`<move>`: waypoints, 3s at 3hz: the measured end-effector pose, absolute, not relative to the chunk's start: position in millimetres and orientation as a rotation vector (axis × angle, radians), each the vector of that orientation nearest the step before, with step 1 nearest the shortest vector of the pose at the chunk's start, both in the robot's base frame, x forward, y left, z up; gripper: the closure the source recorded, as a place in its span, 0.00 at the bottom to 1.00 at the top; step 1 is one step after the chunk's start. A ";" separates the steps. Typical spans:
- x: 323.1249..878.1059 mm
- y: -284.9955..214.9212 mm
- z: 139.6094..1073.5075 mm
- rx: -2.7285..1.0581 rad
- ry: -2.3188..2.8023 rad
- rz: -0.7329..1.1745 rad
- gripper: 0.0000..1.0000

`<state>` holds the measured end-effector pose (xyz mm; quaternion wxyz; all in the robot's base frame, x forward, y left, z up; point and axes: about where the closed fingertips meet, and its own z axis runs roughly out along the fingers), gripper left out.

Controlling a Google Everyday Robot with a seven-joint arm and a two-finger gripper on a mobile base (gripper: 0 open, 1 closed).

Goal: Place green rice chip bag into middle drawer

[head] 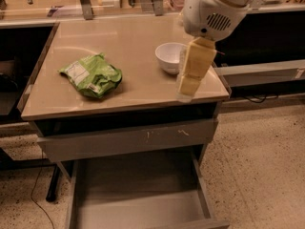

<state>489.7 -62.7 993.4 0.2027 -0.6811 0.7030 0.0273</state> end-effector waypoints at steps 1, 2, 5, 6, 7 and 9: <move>474.7 -3.5 999.0 -1.994 1.826 0.152 0.00; 473.5 0.5 999.8 -2.000 1.816 0.156 0.00; 541.1 82.5 973.0 -2.014 1.812 0.297 0.00; 582.9 93.7 958.9 -1.972 1.886 0.384 0.00; 591.5 96.4 960.7 -1.953 1.878 0.388 0.00; 619.4 121.7 923.7 -1.916 2.057 0.211 0.00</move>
Offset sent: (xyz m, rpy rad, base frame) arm -0.0133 0.0530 0.0050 0.0386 0.0010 0.1094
